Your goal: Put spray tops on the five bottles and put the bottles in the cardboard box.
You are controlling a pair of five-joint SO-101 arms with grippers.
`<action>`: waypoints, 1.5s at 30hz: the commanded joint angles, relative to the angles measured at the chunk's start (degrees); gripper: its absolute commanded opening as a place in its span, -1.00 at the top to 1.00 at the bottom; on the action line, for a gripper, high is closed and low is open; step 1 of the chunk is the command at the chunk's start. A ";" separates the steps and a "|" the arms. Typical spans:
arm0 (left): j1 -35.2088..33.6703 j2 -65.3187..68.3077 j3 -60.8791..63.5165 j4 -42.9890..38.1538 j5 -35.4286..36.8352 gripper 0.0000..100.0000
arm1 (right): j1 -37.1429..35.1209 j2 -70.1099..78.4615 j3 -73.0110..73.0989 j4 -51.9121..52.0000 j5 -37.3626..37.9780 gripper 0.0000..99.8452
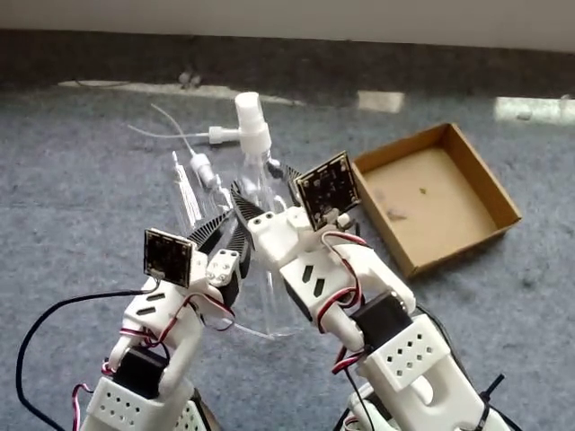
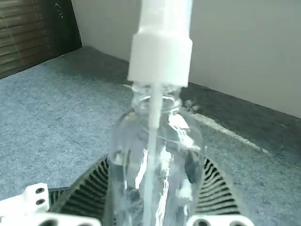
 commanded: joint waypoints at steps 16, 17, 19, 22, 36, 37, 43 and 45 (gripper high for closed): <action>10.24 -0.84 -0.75 0.26 0.44 0.99 | 13.58 -0.48 -1.80 -6.55 6.24 0.82; 12.00 -0.84 -1.01 1.93 0.35 0.99 | 13.32 -0.48 -1.80 -7.78 6.24 0.82; 15.08 -0.92 -1.10 3.52 0.35 0.99 | 12.35 -0.40 -1.80 -9.54 6.24 0.82; 19.56 -0.92 -1.10 3.43 0.35 0.99 | 10.51 -0.40 -0.57 -10.07 6.24 0.82; 28.00 -0.92 -3.91 3.78 0.26 0.99 | 6.37 -1.01 17.98 -23.78 6.24 0.82; 27.91 -0.92 -3.91 3.78 0.26 0.99 | 6.29 -1.01 18.33 -23.78 6.24 0.82; 21.41 -0.92 -4.00 3.43 0.44 0.99 | 2.86 -1.10 18.24 -23.60 6.24 0.82; 18.33 -0.92 -3.74 3.43 0.44 0.99 | 2.51 -1.10 18.24 -23.60 6.24 0.82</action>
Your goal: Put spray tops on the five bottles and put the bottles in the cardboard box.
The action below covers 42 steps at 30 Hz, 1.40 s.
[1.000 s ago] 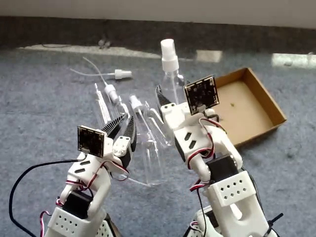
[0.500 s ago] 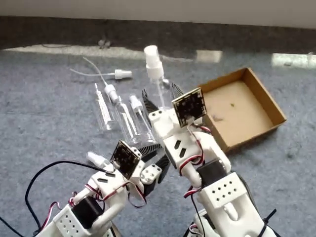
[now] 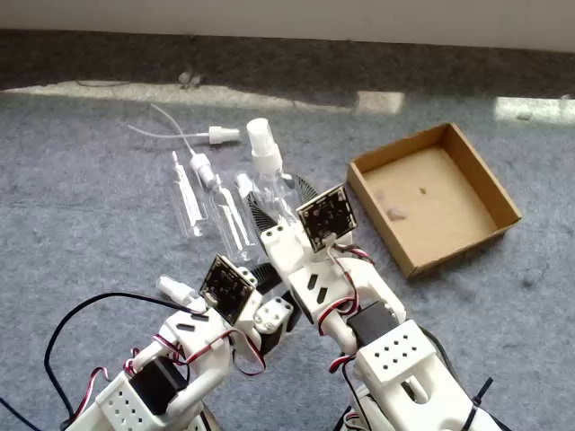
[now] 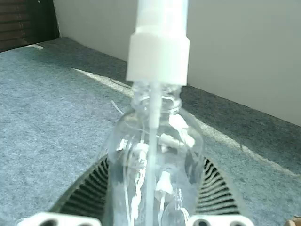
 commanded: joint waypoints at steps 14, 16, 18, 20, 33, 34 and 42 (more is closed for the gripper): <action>-18.86 -0.66 2.77 -12.66 0.70 0.99 | -1.10 -1.19 -1.10 -1.27 0.53 0.82; -18.86 -0.66 2.77 -12.66 0.70 0.99 | -1.01 -1.19 -1.10 -1.19 0.53 0.82; -18.86 -0.66 2.77 -12.66 0.70 0.99 | -1.01 -1.19 -1.10 -0.66 0.53 0.82; -18.86 -0.66 2.77 -12.66 0.70 0.99 | -1.27 -1.19 -1.27 2.15 0.53 0.82; -22.81 -0.66 2.77 -12.75 0.79 0.99 | -1.19 -16.84 -2.33 11.91 0.53 0.82; -22.11 -0.66 2.77 -12.66 0.79 0.99 | -1.19 -17.10 -2.33 11.91 0.53 0.82; -20.88 -0.66 2.77 -12.57 0.53 0.99 | -0.66 -17.45 -2.42 11.65 0.53 0.82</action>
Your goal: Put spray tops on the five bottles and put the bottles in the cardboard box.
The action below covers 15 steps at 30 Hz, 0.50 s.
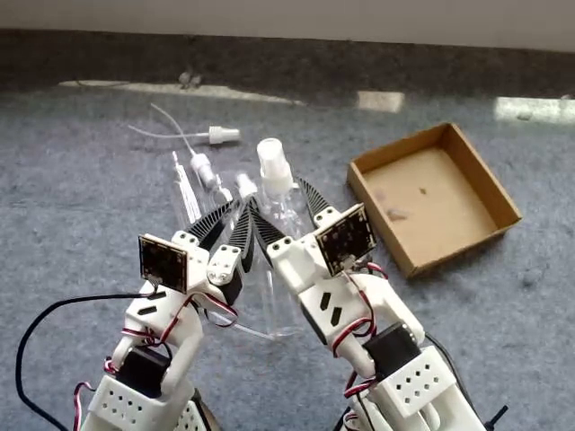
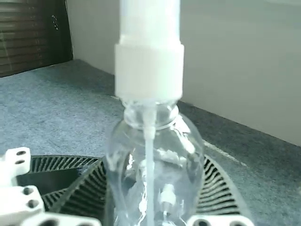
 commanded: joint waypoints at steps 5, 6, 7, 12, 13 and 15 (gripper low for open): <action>1.63 -0.75 1.19 -1.05 0.53 0.99 | 4.44 -1.27 -1.89 -3.47 0.44 0.82; 2.15 -0.75 1.19 -1.05 0.53 0.99 | 5.05 -1.19 -1.89 -4.18 0.44 0.82; 2.86 -0.75 1.19 -0.97 0.53 0.99 | 5.58 -1.19 -1.89 -4.88 0.44 0.82; 8.31 -0.84 -0.40 7.38 0.44 0.99 | 5.85 -1.19 -1.89 -7.25 0.70 0.82; 9.71 -0.84 -1.19 9.05 0.44 0.99 | 5.85 -1.19 -1.89 -7.25 0.62 0.82; 13.05 -0.84 -2.77 12.31 0.44 0.99 | 5.76 -1.19 -1.89 -7.25 0.44 0.82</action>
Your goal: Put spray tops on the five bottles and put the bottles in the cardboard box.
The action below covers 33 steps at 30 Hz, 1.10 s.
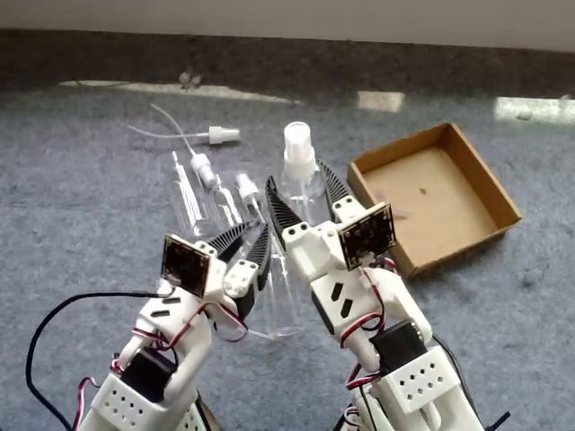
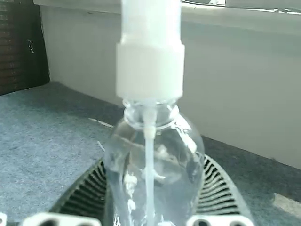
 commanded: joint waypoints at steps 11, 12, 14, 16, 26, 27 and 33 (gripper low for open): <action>14.20 -0.84 -4.88 9.58 0.35 0.99 | -5.32 -1.54 -1.27 -1.45 -3.43 0.82; 13.67 -0.84 -4.88 9.58 0.35 0.99 | -5.85 -1.54 -1.27 -1.45 -3.52 0.82; 12.53 -0.84 -4.97 9.23 0.53 0.99 | -7.08 -1.54 -1.27 -1.36 -3.52 0.82; 11.30 -0.84 -4.88 7.47 0.44 0.99 | -8.13 -1.54 -1.10 -1.27 -3.52 0.82; 1.98 -0.84 -4.35 1.93 0.79 0.99 | -8.66 -1.54 -0.84 2.77 -3.60 0.82; 1.01 -0.84 -4.26 1.41 0.79 0.99 | -8.66 -1.54 -0.22 2.77 -3.60 0.82; -4.09 -0.84 -4.18 0.88 0.79 0.99 | -8.75 -1.63 3.38 2.68 -3.60 0.82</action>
